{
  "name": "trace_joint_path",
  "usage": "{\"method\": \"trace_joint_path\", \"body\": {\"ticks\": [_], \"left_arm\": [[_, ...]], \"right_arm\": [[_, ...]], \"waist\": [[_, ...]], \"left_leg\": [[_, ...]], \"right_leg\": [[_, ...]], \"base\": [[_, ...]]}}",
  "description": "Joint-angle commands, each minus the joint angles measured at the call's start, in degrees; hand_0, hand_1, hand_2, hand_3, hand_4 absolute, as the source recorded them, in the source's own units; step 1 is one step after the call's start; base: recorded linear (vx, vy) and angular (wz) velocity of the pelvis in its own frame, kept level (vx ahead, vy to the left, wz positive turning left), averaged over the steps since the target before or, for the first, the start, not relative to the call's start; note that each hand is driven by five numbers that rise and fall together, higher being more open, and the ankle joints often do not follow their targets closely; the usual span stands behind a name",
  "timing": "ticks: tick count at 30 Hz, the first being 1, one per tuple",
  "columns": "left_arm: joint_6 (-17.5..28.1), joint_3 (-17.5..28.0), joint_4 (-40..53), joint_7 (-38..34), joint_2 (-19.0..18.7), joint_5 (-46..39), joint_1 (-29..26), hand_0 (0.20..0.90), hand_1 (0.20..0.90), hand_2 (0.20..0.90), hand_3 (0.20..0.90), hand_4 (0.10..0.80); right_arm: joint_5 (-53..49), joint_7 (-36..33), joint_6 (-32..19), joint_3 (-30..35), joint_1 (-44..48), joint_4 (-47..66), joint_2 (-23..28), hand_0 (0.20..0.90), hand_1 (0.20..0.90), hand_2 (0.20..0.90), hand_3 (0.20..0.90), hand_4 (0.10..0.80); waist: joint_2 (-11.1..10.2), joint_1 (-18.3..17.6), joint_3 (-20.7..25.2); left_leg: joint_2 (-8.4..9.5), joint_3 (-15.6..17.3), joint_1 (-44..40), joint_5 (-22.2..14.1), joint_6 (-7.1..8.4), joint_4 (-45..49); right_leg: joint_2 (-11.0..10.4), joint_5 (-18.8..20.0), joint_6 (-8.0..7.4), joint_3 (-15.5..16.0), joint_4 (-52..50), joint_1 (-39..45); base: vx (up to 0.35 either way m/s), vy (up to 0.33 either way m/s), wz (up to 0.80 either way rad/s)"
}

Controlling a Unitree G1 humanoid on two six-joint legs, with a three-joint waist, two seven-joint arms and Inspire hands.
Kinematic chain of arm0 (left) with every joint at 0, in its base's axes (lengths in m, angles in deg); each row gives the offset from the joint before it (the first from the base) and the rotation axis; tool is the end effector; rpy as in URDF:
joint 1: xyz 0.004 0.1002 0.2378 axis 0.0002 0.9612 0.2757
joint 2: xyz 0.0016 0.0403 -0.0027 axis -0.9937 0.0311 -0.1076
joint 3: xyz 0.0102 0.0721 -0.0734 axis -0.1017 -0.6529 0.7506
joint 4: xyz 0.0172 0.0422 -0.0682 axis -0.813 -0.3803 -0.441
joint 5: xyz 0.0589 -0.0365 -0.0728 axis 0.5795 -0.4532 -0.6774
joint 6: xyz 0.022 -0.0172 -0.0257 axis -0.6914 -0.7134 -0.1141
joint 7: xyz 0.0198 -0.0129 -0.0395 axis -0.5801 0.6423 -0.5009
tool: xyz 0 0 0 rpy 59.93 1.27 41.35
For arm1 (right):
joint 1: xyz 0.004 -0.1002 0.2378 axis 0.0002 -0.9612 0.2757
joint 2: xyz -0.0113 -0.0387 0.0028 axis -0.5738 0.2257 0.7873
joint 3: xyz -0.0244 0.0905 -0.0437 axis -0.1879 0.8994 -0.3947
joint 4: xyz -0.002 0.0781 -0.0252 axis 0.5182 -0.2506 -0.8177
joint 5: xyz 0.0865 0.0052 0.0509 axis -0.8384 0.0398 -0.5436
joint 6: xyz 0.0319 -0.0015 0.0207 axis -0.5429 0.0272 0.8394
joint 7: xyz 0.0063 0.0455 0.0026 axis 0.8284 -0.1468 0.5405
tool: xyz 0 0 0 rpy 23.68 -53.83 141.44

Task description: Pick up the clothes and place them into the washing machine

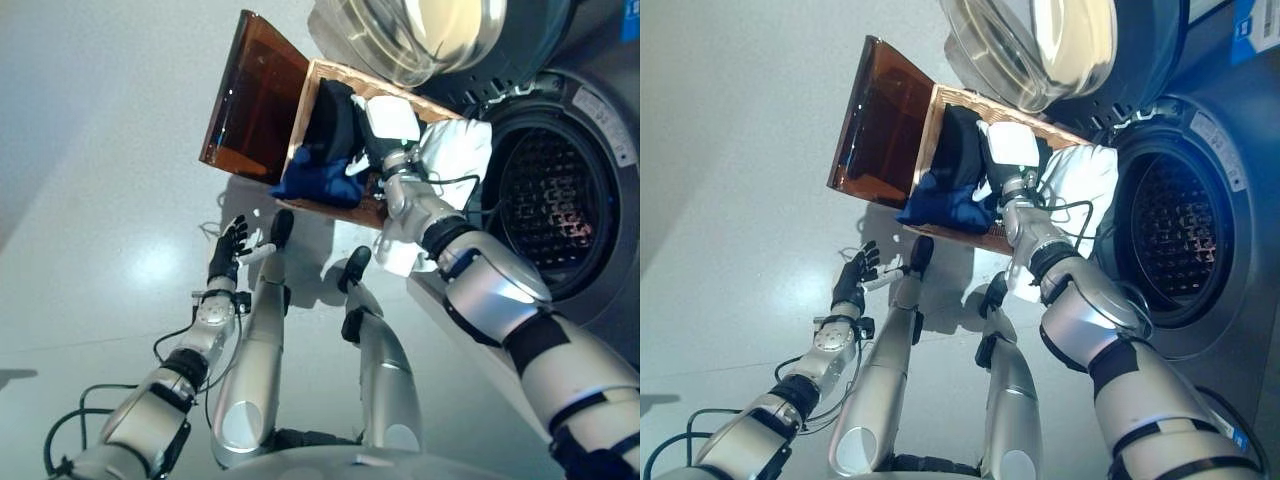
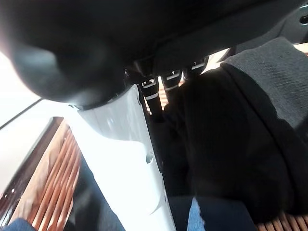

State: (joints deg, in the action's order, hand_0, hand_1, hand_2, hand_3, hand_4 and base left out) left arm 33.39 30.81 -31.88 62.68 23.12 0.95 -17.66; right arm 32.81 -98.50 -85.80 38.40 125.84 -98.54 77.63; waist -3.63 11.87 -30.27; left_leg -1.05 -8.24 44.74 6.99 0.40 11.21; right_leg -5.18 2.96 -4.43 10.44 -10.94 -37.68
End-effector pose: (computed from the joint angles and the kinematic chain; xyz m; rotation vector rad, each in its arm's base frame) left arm 0.2568 0.1676 -0.0038 0.1185 0.2071 0.1182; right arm 0.3737 -0.1325 0.1567 -1.3765 -0.3187 -0.1400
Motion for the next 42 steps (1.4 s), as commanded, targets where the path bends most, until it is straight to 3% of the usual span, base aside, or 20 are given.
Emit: {"method": "trace_joint_path", "body": {"ticks": [1, 11, 12, 13, 14, 15, 31, 42], "left_arm": [[2.36, -3.36, 5.13, -0.48, 0.29, 0.15, 2.14, 0.900, 0.900, 0.900, 0.900, 0.800], [2.26, -4.26, 7.63, -0.57, 0.00, 0.01, 2.22, 0.900, 0.900, 0.900, 0.900, 0.800], [2.19, -4.41, 8.08, -0.57, -0.02, 0.01, 2.10, 0.900, 0.900, 0.900, 0.900, 0.800], [2.15, -4.39, 8.58, -0.62, -0.19, 0.05, 2.14, 0.900, 0.900, 0.900, 0.900, 0.800], [2.08, -4.47, 8.75, -0.58, -0.20, 0.00, 2.08, 0.900, 0.900, 0.900, 0.900, 0.800], [2.11, -4.53, 8.38, -0.58, -0.16, -0.01, 1.99, 0.900, 0.900, 0.900, 0.900, 0.800], [2.27, -4.76, 5.72, -1.77, 0.17, 0.11, 1.21, 0.900, 0.900, 0.900, 0.900, 0.800], [2.06, -4.78, 1.43, -2.12, 1.42, -0.09, -0.13, 0.900, 0.900, 0.900, 0.900, 0.800]], "right_arm": [[-1.67, -2.41, 0.73, 0.27, 7.29, -2.19, 8.60, 0.900, 0.900, 0.900, 0.900, 0.800], [-3.42, -2.97, 0.08, -0.49, 11.34, -2.97, 13.28, 0.900, 0.900, 0.900, 0.900, 0.800], [-3.69, -3.00, -0.02, -0.51, 11.53, -3.15, 13.61, 0.752, 0.752, 0.752, 0.752, 0.694], [-3.99, -3.02, -0.09, -0.44, 11.75, -3.10, 13.83, 0.549, 0.549, 0.549, 0.549, 0.549], [-4.34, -3.05, -0.18, -0.33, 11.93, -3.09, 14.05, 0.422, 0.422, 0.422, 0.422, 0.459], [-4.57, -3.08, -0.25, -0.48, 12.43, -2.92, 14.15, 0.200, 0.200, 0.200, 0.200, 0.300], [-5.72, -3.30, -1.45, 0.03, 11.49, -1.18, 11.61, 0.200, 0.200, 0.200, 0.200, 0.300], [-7.43, -3.24, -2.52, 2.45, 8.44, 2.92, 9.73, 0.200, 0.200, 0.200, 0.200, 0.300]], "waist": [[5.59, 1.43, 0.47], [6.96, 1.48, 0.47], [7.09, 1.54, 0.47], [7.18, 1.55, 0.47], [7.23, 1.56, 0.47], [7.20, 1.48, 0.47], [6.28, 0.71, 0.47], [4.68, -0.47, 0.47]], "left_leg": [[0.06, -0.02, 1.18, 3.56, 2.44, -5.74], [0.65, -0.28, 3.40, 3.91, 2.61, -6.31], [0.71, -0.39, 3.70, 4.01, 2.64, -6.35], [0.76, -0.40, 3.85, 4.07, 2.65, -6.39], [0.83, -0.39, 4.05, 4.09, 2.65, -6.39], [0.83, -0.29, 4.32, 4.09, 2.65, -6.21], [0.69, 0.44, 3.62, 3.76, 2.59, -5.13], [0.26, 2.33, -0.91, 2.63, 2.24, -4.76]], "right_leg": [[-2.68, -7.59, -0.62, -0.79, -10.13, 0.34], [-3.00, -8.13, -0.56, -0.76, -11.05, -1.96], [-2.99, -8.18, -0.54, -0.68, -11.12, -2.27], [-3.00, -8.25, -0.54, -0.62, -11.22, -2.46], [-3.05, -8.32, -0.51, -0.55, -11.28, -2.61], [-3.08, -8.41, -0.46, -0.52, -11.63, -3.10], [-2.79, -8.37, -0.25, -1.02, -11.74, -2.76], [-2.61, -6.85, -0.67, -2.16, -8.32, 2.43]], "base": [[0.033, -0.006, 0.01], [0.034, -0.010, 0.04], [0.018, -0.007, 0.04], [0.020, -0.004, 0.08], [0.010, 0.010, 0.10], [0.005, 0.009, 0.09], [0.000, 0.000, 0.01], [0.000, 0.007, -0.05]]}}
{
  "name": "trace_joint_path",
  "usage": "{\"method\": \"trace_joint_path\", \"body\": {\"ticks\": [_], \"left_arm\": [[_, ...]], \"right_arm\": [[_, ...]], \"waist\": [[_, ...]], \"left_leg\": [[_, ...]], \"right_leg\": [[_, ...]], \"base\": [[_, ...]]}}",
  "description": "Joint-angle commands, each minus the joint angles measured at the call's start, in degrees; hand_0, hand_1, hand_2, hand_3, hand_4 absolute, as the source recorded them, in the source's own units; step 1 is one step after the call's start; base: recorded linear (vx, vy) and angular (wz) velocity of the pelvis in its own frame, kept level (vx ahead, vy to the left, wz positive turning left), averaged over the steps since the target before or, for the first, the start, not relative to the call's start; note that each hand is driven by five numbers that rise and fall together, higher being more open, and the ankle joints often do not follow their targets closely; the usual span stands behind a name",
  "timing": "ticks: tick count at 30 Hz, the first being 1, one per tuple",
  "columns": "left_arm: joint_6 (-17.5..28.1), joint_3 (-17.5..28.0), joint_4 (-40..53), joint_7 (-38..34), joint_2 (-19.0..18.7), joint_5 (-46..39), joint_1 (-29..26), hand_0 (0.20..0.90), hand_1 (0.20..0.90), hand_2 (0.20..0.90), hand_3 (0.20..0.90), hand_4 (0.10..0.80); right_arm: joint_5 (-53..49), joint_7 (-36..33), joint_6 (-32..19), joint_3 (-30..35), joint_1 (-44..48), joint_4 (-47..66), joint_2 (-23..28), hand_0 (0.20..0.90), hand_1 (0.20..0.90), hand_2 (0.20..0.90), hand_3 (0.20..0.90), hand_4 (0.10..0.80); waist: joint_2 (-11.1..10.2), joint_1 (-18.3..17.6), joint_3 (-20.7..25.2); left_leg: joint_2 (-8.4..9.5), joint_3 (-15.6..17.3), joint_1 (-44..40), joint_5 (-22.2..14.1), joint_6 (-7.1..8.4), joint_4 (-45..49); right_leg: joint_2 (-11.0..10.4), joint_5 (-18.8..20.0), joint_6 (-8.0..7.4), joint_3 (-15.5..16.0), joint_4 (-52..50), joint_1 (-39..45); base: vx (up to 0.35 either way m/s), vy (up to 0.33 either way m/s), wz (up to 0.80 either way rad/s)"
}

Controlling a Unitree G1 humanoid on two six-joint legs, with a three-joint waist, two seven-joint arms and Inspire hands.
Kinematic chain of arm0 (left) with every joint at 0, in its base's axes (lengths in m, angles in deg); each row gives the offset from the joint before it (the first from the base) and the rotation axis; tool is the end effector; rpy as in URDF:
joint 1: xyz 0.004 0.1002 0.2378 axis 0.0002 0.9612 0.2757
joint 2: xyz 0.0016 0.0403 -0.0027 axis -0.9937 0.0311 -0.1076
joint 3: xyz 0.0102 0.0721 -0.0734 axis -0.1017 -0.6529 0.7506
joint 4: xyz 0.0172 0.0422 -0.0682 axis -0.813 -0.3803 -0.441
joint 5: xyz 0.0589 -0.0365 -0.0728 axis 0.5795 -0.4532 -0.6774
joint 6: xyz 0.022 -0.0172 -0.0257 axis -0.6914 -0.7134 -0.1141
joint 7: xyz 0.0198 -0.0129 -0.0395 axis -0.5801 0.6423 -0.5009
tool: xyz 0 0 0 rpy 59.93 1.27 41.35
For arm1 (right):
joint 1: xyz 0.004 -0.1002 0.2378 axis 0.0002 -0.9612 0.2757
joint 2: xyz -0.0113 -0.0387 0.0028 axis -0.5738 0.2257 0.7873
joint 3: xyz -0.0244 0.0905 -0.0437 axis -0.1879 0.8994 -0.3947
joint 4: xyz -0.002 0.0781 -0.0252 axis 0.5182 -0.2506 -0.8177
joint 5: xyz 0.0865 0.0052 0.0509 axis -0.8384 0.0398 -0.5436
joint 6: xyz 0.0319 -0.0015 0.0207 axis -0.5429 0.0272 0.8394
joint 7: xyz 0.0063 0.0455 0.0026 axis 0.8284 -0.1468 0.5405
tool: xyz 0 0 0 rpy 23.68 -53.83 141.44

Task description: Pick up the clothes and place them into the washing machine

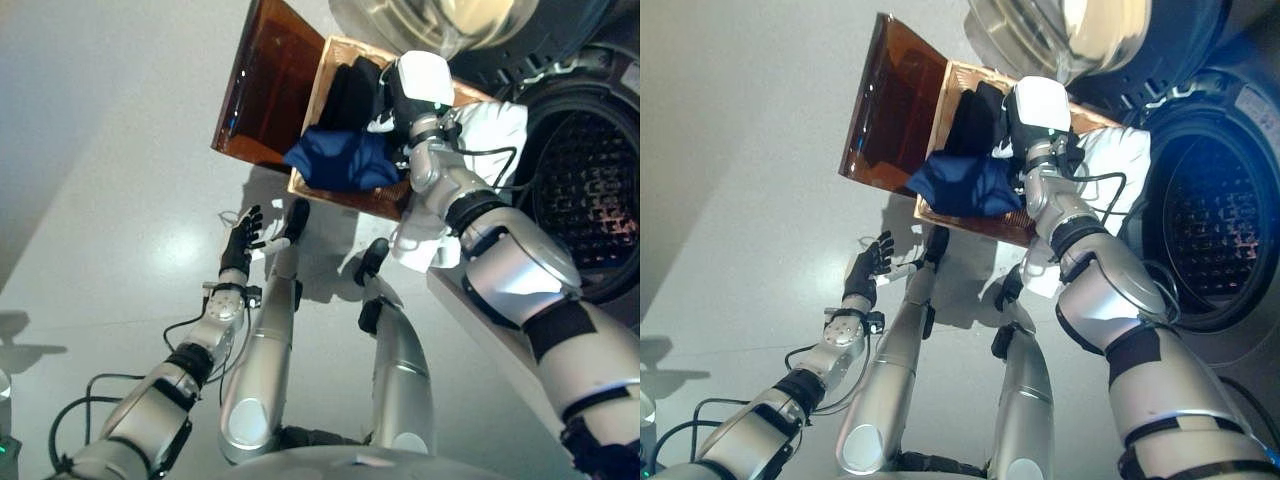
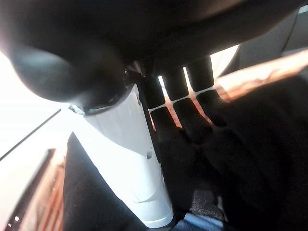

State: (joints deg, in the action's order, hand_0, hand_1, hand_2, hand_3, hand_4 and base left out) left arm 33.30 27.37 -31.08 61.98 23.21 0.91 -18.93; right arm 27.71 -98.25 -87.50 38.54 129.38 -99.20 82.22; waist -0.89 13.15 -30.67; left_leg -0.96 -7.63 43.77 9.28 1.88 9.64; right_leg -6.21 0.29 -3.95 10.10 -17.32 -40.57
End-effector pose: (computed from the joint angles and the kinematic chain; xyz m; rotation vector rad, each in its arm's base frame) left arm 0.2598 0.1571 -0.0004 0.1428 0.1876 0.0687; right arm 0.3793 -0.1549 0.1862 -1.3147 -0.3318 -0.2382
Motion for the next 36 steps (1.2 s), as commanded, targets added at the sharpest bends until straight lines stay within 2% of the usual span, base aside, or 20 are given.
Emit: {"method": "trace_joint_path", "body": {"ticks": [1, 12, 14, 15, 19, 30, 31, 36], "left_arm": [[2.12, -1.22, 0.37, -1.53, 1.40, -0.04, 1.10, 0.900, 0.900, 0.900, 0.900, 0.800], [1.53, -0.70, -5.81, -2.00, 2.47, 0.36, 0.94, 0.900, 0.900, 0.900, 0.900, 0.800], [1.36, -0.78, -7.60, -2.05, 3.01, 0.07, 0.99, 0.900, 0.900, 0.900, 0.900, 0.800], [1.36, -0.78, -7.60, -2.05, 3.01, 0.07, 0.99, 0.900, 0.900, 0.900, 0.900, 0.800], [0.95, -0.63, -9.15, -1.86, 3.49, 0.29, 1.57, 0.900, 0.900, 0.900, 0.900, 0.800], [0.67, -0.53, -8.92, -1.67, 4.27, 1.50, 2.98, 0.900, 0.900, 0.900, 0.900, 0.800], [0.61, -0.76, -8.85, -1.38, 4.76, 1.34, 3.18, 0.900, 0.900, 0.900, 0.900, 0.800], [0.36, -1.01, -9.29, -0.80, 5.31, 1.24, 3.12, 0.900, 0.900, 0.900, 0.900, 0.800]], "right_arm": [[-2.78, -3.39, -0.88, 2.81, 4.41, 4.58, 4.88, 0.200, 0.200, 0.200, 0.200, 0.300], [-12.68, -3.63, -3.89, 11.18, -2.39, 12.78, 1.44, 0.200, 0.200, 0.200, 0.200, 0.300], [-21.68, -3.51, -6.46, 15.97, -5.61, 16.36, -0.34, 0.200, 0.200, 0.200, 0.200, 0.300], [-21.68, -3.51, -6.45, 15.97, -5.62, 16.36, -0.34, 0.200, 0.200, 0.200, 0.200, 0.300], [-32.31, -2.39, -9.70, 21.12, -10.99, 21.78, -2.47, 0.200, 0.200, 0.200, 0.200, 0.300], [-46.02, 1.01, -14.70, 27.18, -20.33, 31.42, -6.17, 0.200, 0.200, 0.200, 0.200, 0.300], [-54.40, 3.18, -17.07, 29.97, -23.24, 32.99, -9.02, 0.200, 0.200, 0.200, 0.200, 0.300], [-61.01, 5.69, -18.67, 31.61, -25.14, 32.87, -11.16, 0.200, 0.200, 0.200, 0.200, 0.300]], "waist": [[1.75, -1.91, 0.87], [0.25, -3.38, 0.87], [0.15, -3.90, 1.15], [0.14, -3.89, 1.14], [0.16, -4.65, 2.17], [1.78, -5.76, 3.18], [2.42, -6.05, 3.27], [3.44, -6.39, 3.55]], "left_leg": [[0.11, 1.86, -0.48, 0.24, 0.75, -3.18], [-0.76, 4.33, -6.41, -1.49, 0.24, -2.04], [-0.81, 4.97, -7.70, -1.86, 0.11, -1.89], [-0.82, 4.98, -7.72, -1.86, 0.11, -1.90], [-1.14, 6.17, -9.38, -2.51, -0.14, -1.93], [-1.00, 8.34, -11.05, -3.34, -0.36, -1.96], [-0.76, 8.85, -11.65, -3.72, -0.47, -1.99], [-0.48, 9.62, -11.70, -4.16, -0.67, -1.64]], "right_leg": [[-1.55, -3.98, -1.21, -1.93, -1.52, 5.97], [-1.56, -2.25, -1.76, -3.64, 2.43, 12.86], [-1.62, -1.90, -1.89, -4.14, 3.35, 14.38], [-1.62, -1.90, -1.89, -4.15, 3.36, 14.39], [-1.71, -1.08, -2.24, -5.36, 5.28, 16.04], [-2.68, -0.26, -2.59, -7.00, 7.42, 17.42], [-3.12, -0.14, -2.70, -7.76, 7.87, 17.80], [-3.60, -0.02, -2.71, -8.62, 8.16, 17.72]], "base": [[0.004, 0.011, -0.08], [0.005, 0.012, -0.11], [0.008, 0.016, -0.12], [0.007, 0.008, -0.20], [0.018, 0.018, -0.09], [0.016, 0.017, -0.13], [0.028, 0.016, -0.14], [0.024, 0.022, -0.12]]}}
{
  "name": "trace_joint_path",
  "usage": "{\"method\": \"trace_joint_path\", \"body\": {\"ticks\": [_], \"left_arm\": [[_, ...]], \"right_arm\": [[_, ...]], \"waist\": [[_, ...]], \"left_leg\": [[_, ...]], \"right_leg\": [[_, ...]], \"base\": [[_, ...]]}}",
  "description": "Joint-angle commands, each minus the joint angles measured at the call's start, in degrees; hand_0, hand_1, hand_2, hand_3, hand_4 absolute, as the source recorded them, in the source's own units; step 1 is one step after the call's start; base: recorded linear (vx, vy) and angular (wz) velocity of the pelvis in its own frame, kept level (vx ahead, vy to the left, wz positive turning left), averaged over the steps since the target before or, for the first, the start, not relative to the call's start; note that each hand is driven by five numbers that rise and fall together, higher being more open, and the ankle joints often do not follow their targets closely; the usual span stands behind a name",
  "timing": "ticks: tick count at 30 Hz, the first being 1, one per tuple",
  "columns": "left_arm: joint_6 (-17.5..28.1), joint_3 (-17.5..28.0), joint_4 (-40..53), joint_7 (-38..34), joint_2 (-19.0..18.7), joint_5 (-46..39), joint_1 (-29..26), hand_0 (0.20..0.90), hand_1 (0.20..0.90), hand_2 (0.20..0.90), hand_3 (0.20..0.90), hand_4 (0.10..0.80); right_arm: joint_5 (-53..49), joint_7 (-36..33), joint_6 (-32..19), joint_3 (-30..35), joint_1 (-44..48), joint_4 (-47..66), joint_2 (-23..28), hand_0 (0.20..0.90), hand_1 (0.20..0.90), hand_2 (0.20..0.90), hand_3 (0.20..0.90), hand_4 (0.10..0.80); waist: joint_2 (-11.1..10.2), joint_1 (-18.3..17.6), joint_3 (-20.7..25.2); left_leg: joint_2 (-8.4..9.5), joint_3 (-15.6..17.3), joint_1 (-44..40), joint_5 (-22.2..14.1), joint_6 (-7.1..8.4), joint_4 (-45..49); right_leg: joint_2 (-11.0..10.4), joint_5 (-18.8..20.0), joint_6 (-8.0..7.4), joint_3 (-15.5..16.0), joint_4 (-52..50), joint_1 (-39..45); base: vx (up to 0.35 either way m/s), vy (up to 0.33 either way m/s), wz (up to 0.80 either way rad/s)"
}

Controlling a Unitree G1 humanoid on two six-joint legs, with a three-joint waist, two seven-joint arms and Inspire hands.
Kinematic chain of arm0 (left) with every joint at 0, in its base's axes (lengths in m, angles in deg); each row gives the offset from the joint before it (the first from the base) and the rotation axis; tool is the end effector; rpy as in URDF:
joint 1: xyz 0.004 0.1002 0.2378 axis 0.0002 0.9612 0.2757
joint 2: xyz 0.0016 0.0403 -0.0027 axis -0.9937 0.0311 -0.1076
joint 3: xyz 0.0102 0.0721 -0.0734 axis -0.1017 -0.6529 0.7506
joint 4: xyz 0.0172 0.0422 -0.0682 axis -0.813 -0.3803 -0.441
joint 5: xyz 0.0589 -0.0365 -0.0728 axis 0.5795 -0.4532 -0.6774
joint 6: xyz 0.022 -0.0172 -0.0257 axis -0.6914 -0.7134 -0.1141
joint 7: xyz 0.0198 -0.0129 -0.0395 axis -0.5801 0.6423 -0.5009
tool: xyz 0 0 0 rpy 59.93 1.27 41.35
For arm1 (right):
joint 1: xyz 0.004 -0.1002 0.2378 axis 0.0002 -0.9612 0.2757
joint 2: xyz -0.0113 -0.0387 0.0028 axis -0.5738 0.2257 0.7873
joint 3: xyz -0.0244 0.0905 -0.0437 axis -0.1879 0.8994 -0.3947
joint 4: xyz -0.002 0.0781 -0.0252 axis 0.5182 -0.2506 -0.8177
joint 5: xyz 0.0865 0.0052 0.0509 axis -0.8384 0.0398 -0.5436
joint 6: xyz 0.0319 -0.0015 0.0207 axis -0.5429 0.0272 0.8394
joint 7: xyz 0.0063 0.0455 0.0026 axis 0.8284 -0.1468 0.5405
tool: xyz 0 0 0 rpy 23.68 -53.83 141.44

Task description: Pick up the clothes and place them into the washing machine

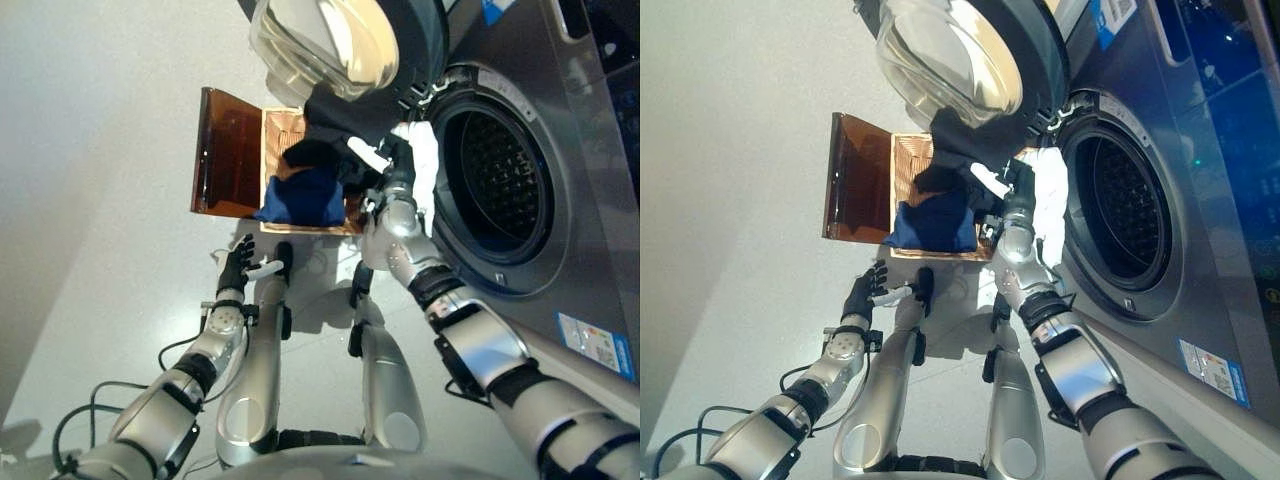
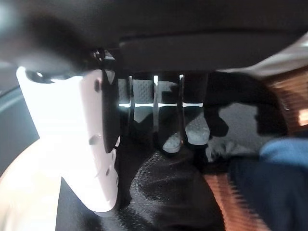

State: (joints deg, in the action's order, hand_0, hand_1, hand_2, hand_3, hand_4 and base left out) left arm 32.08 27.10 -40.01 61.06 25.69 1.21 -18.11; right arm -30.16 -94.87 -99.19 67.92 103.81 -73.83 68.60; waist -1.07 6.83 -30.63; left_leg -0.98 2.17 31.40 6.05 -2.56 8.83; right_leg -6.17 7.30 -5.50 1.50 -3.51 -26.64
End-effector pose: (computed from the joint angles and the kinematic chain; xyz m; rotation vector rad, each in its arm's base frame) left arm 0.2450 0.1611 -0.0272 0.1896 0.3478 0.1281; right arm 0.3381 -0.1014 0.1129 0.3716 -0.0341 -0.2020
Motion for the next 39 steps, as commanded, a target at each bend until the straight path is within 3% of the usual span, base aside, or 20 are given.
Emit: {"method": "trace_joint_path", "body": {"ticks": [1, 10, 22, 32, 39], "left_arm": [[1.58, -0.81, -0.23, 0.22, 2.98, 0.98, 2.09, 0.900, 0.900, 0.900, 0.900, 0.800], [1.61, -2.21, -3.09, 1.42, 5.71, -0.53, 0.34, 0.900, 0.900, 0.900, 0.900, 0.800], [2.14, -2.86, -7.18, 2.98, 8.02, -2.97, -0.87, 0.900, 0.900, 0.900, 0.900, 0.800], [2.28, -1.67, -10.75, 4.08, 9.08, -4.96, -0.33, 0.900, 0.900, 0.900, 0.900, 0.800], [2.65, -1.78, -9.62, 5.16, 8.39, -4.48, 1.35, 0.900, 0.900, 0.900, 0.900, 0.800]], "right_arm": [[-6.39, 3.11, -8.12, 3.39, -0.10, 7.72, 1.52, 0.200, 0.200, 0.200, 0.200, 0.300], [-25.86, 9.71, -15.36, 12.78, -4.79, 7.53, -6.32, 0.200, 0.200, 0.200, 0.200, 0.300], [-37.75, 13.59, -21.53, 23.33, -5.41, 5.19, -6.64, 0.200, 0.200, 0.200, 0.200, 0.300], [-41.46, 11.47, -22.83, 32.84, -5.07, -4.08, 1.54, 0.200, 0.200, 0.200, 0.200, 0.300], [-42.42, 10.20, -21.17, 36.44, -2.06, -11.18, 11.84, 0.200, 0.200, 0.200, 0.200, 0.300]], "waist": [[3.90, -0.19, 3.47], [6.81, -1.15, 4.14], [10.04, -2.91, 4.65], [11.39, -4.72, 5.75], [12.56, -4.80, 6.03]], "left_leg": [[-0.39, -0.02, 0.65, -0.99, 3.79, -0.91], [0.29, 0.89, 0.11, -1.58, 3.84, -1.45], [0.84, 2.18, -0.41, -2.16, 4.02, -1.87], [0.53, 3.38, -0.63, -2.61, 4.08, -1.72], [0.59, 3.89, -0.08, -2.90, 4.31, -1.59]], "right_leg": [[-3.78, -6.90, -1.21, -0.18, -5.34, 3.90], [-4.62, -7.16, -1.25, -1.23, -4.99, 3.64], [-5.24, -7.56, -1.27, -2.99, -5.70, 2.58], [-5.21, -7.47, -1.06, -4.83, -5.88, 1.54], [-5.29, -7.38, -0.95, -5.64, -6.19, 0.59]], "base": [[0.027, 0.015, -0.09], [0.012, 0.008, -0.03], [0.009, 0.015, -0.07], [0.001, 0.012, -0.08], [-0.011, -0.002, -0.06]]}}
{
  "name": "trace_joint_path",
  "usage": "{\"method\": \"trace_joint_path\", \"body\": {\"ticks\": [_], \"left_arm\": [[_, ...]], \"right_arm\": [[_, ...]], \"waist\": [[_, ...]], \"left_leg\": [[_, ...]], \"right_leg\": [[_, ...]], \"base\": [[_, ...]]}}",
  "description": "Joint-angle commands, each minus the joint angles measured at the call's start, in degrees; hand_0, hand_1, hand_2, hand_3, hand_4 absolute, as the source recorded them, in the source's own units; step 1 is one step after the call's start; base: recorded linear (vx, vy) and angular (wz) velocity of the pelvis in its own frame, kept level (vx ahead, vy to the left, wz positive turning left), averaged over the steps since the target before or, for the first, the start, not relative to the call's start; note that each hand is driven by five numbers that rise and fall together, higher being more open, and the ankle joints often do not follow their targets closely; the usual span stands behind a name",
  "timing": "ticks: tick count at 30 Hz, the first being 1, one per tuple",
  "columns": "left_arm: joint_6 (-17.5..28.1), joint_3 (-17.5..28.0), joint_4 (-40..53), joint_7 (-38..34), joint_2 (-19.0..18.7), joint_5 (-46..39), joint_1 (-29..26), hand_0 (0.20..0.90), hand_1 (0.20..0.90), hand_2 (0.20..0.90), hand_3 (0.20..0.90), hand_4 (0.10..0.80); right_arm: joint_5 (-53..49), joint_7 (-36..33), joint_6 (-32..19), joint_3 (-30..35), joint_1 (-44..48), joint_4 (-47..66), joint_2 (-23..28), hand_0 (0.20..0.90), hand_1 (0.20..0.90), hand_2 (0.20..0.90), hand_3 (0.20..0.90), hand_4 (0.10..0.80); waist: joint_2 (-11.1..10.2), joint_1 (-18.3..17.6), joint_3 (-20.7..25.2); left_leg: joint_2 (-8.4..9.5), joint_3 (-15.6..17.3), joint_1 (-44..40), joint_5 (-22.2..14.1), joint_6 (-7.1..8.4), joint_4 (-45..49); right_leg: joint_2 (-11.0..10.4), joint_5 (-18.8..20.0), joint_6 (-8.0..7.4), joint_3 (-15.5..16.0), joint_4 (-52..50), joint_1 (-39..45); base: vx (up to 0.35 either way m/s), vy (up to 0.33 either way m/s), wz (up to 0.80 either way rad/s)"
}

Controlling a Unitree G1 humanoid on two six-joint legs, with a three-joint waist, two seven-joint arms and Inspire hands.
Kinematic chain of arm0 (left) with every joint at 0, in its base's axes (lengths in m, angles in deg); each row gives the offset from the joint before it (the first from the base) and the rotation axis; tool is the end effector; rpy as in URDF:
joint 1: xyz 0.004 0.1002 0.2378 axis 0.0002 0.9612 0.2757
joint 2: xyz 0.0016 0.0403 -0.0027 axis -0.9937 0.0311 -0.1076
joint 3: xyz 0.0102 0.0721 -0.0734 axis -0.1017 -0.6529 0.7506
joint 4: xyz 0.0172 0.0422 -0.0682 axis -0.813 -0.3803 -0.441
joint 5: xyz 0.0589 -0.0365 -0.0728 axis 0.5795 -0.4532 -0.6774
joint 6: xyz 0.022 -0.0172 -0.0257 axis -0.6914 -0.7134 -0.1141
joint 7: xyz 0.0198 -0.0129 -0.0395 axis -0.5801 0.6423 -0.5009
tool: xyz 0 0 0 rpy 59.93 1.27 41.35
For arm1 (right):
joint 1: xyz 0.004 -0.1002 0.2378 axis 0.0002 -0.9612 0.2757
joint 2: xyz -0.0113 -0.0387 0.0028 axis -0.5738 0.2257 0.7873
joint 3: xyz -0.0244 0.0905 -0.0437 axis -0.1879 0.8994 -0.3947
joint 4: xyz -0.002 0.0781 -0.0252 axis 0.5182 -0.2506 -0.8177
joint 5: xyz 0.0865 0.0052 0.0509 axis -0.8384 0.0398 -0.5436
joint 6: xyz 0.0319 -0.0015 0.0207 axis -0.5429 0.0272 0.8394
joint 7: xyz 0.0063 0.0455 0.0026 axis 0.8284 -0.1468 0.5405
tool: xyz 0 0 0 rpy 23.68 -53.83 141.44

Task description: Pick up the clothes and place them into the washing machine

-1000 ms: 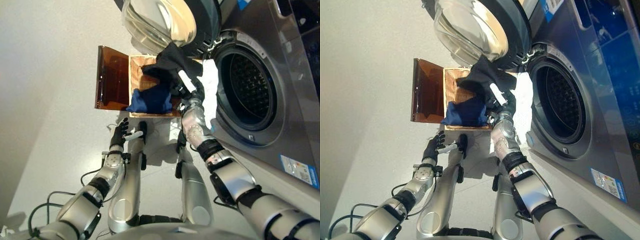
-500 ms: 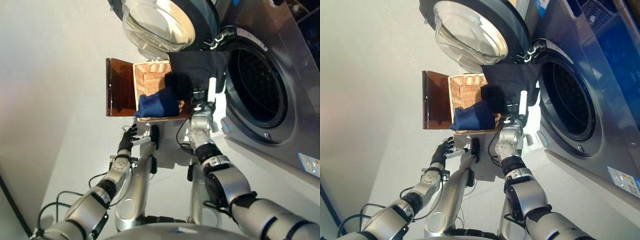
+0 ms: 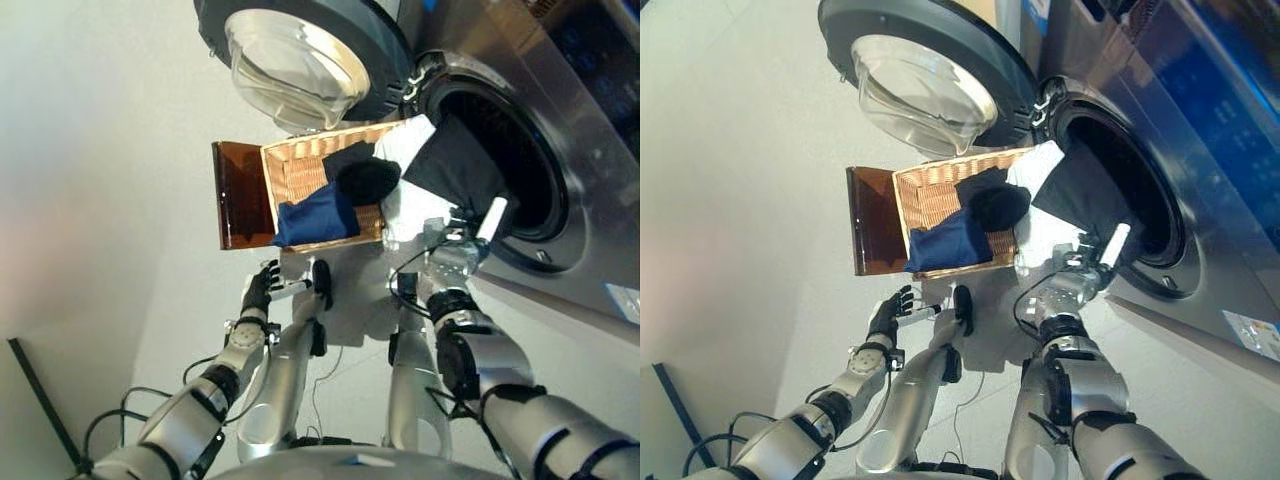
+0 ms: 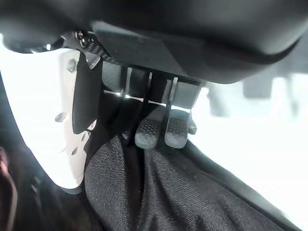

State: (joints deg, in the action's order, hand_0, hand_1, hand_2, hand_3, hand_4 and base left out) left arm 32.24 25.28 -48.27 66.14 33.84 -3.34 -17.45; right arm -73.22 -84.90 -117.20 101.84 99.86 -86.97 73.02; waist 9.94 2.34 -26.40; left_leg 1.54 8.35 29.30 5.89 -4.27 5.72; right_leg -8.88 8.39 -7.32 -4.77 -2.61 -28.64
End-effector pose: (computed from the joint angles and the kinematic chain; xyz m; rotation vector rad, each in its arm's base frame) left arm 0.2244 0.1275 -0.0522 0.0707 0.5128 0.0338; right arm 0.3144 -0.2246 0.0643 1.3786 -0.1654 -0.9826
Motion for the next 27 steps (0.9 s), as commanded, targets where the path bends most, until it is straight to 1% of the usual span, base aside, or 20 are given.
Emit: {"method": "trace_joint_path", "body": {"ticks": [1, 2, 3, 5, 6, 7, 14, 17, 18, 19, 21, 22, 24, 27], "left_arm": [[2.46, 0.01, -1.26, 0.09, 0.30, 0.06, 0.71, 0.900, 0.900, 0.900, 0.900, 0.800], [2.48, -0.10, -1.06, 0.23, 0.20, 0.08, 0.92, 0.900, 0.900, 0.900, 0.900, 0.800], [2.69, -0.24, -0.65, 0.51, -0.12, 0.01, 1.44, 0.900, 0.900, 0.900, 0.900, 0.800], [2.71, -0.40, -0.25, 0.66, -0.11, -0.09, 1.76, 0.900, 0.900, 0.900, 0.900, 0.800], [2.93, -0.51, 0.42, 0.90, -0.49, -0.20, 2.29, 0.900, 0.900, 0.900, 0.900, 0.800], [2.93, -0.48, 0.52, 0.90, -0.42, -0.21, 2.29, 0.900, 0.900, 0.900, 0.900, 0.800], [3.67, -1.68, 4.36, 1.95, -1.40, -0.44, 4.57, 0.900, 0.900, 0.900, 0.900, 0.800], [3.82, -2.26, 5.07, 2.26, -1.45, -0.82, 4.86, 0.900, 0.900, 0.900, 0.900, 0.800], [3.82, -2.81, 5.23, 2.32, -1.57, -0.61, 5.09, 0.900, 0.900, 0.900, 0.900, 0.800], [3.83, -2.73, 5.26, 2.32, -1.50, -0.61, 5.01, 0.900, 0.900, 0.900, 0.900, 0.800], [3.88, -3.15, 5.79, 2.30, -1.60, -0.70, 5.23, 0.900, 0.900, 0.900, 0.900, 0.800], [3.94, -3.18, 5.92, 2.24, -1.64, -0.73, 4.99, 0.900, 0.900, 0.900, 0.900, 0.800], [4.04, -3.37, 6.01, 2.14, -1.64, -0.91, 4.87, 0.900, 0.900, 0.900, 0.900, 0.800], [4.26, -3.73, 6.16, 1.89, -1.71, -1.19, 4.61, 0.900, 0.900, 0.900, 0.900, 0.800]], "right_arm": [[0.65, 0.21, -3.06, 2.52, 2.02, 1.80, 7.63, 0.200, 0.200, 0.200, 0.200, 0.300], [0.84, -0.07, -2.65, 2.67, 2.44, 1.17, 8.96, 0.200, 0.200, 0.200, 0.200, 0.300], [1.77, -0.69, -2.08, 2.30, 3.55, 0.08, 11.34, 0.200, 0.200, 0.200, 0.200, 0.300], [2.23, -1.08, -1.60, 1.90, 4.67, -0.71, 12.77, 0.200, 0.200, 0.200, 0.200, 0.300], [3.36, -1.68, -0.93, 0.87, 6.38, -1.45, 15.09, 0.200, 0.200, 0.200, 0.200, 0.300], [3.44, -1.77, -0.83, 0.79, 6.60, -1.63, 15.30, 0.200, 0.200, 0.200, 0.200, 0.300], [6.34, -3.66, 0.62, -3.20, 14.81, -2.50, 21.95, 0.200, 0.200, 0.200, 0.200, 0.300], [7.49, -4.22, 1.01, -5.38, 18.42, -2.60, 23.58, 0.200, 0.200, 0.200, 0.200, 0.300], [8.30, -4.66, 1.17, -6.99, 21.16, -2.62, 24.39, 0.200, 0.200, 0.200, 0.200, 0.300], [8.36, -4.74, 1.19, -7.12, 21.39, -2.68, 24.45, 0.200, 0.200, 0.200, 0.200, 0.300], [8.42, -4.87, 0.96, -8.07, 23.71, -2.25, 25.19, 0.200, 0.200, 0.200, 0.200, 0.300], [8.39, -5.00, 0.62, -8.43, 25.09, -1.80, 25.35, 0.200, 0.200, 0.200, 0.200, 0.300], [8.00, -5.28, -0.49, -8.96, 27.23, -0.75, 25.77, 0.200, 0.200, 0.200, 0.200, 0.300], [6.82, -5.78, -2.73, -8.86, 30.54, 0.82, 26.67, 0.200, 0.200, 0.200, 0.200, 0.300]], "waist": [[1.66, -0.24, 1.83], [1.83, -0.20, 1.87], [2.23, -0.11, 1.87], [2.58, 0.03, 1.87], [2.97, 0.22, 1.78], [3.06, 0.24, 1.76], [5.13, 1.20, 1.22], [5.87, 1.60, 1.36], [6.15, 1.87, 1.55], [6.24, 1.89, 1.48], [6.49, 2.23, 1.77], [6.78, 2.45, 1.84], [6.95, 2.74, 2.16], [7.49, 3.22, 2.60]], "left_leg": [[-1.95, -2.27, 2.09, -2.65, 6.02, 1.48], [-1.98, -2.14, 2.21, -2.61, 6.05, 1.46], [-1.92, -1.97, 2.36, -2.60, 6.11, 1.44], [-1.92, -1.78, 2.46, -2.52, 6.14, 1.30], [-1.91, -1.58, 2.62, -2.39, 6.19, 1.19], [-1.93, -1.53, 2.65, -2.37, 6.19, 1.17], [-2.10, -0.21, 3.48, -1.87, 6.40, 0.56], [-2.22, 0.28, 3.84, -1.52, 6.49, 0.14], [-2.19, 0.49, 3.76, -1.66, 6.65, -0.13], [-2.28, 0.56, 3.98, -1.30, 6.61, -0.19], [-2.16, 0.59, 3.78, -1.55, 6.72, -0.49], [-2.34, 0.71, 4.18, -1.00, 6.75, -0.66], [-2.25, 0.70, 4.09, -1.25, 6.89, -0.81], [-2.27, 0.69, 4.35, -0.77, 7.00, -1.09]], "right_leg": [[-2.55, -8.38, 0.88, 0.60, -7.07, 2.49], [-2.53, -8.34, 0.90, 0.53, -7.08, 2.31], [-2.45, -8.33, 0.91, 0.27, -7.21, 1.88], [-2.43, -8.31, 0.91, 0.09, -7.23, 1.61], [-2.42, -8.27, 0.98, -0.16, -7.34, 1.20], [-2.41, -8.26, 0.98, -0.23, -7.39, 1.10], [-2.23, -8.50, 1.07, -1.36, -8.29, -1.30], [-2.01, -8.60, 1.17, -1.95, -8.92, -2.56], [-1.93, -9.07, 1.22, -2.19, -9.39, -3.07], [-1.81, -8.74, 1.25, -2.28, -9.43, -3.37], [-1.86, -9.27, 1.23, -2.45, -9.69, -3.55], [-1.59, -8.98, 1.31, -2.65, -9.92, -4.24], [-1.52, -9.70, 1.41, -2.72, -10.40, -4.52], [-1.42, -9.76, 1.48, -2.77, -10.97, -5.18]], "base": [[-0.006, 0.002, -0.06], [-0.010, -0.001, -0.03], [0.000, 0.000, 0.00], [-0.006, -0.010, -0.06], [-0.008, -0.015, -0.08], [-0.016, -0.022, -0.08], [-0.003, -0.018, -0.09], [0.022, -0.023, -0.05], [0.000, 0.000, 0.00], [0.046, -0.012, -0.02], [0.024, -0.016, -0.07], [0.024, -0.022, -0.13], [0.039, -0.022, -0.12], [0.018, -0.007, -0.01]]}}
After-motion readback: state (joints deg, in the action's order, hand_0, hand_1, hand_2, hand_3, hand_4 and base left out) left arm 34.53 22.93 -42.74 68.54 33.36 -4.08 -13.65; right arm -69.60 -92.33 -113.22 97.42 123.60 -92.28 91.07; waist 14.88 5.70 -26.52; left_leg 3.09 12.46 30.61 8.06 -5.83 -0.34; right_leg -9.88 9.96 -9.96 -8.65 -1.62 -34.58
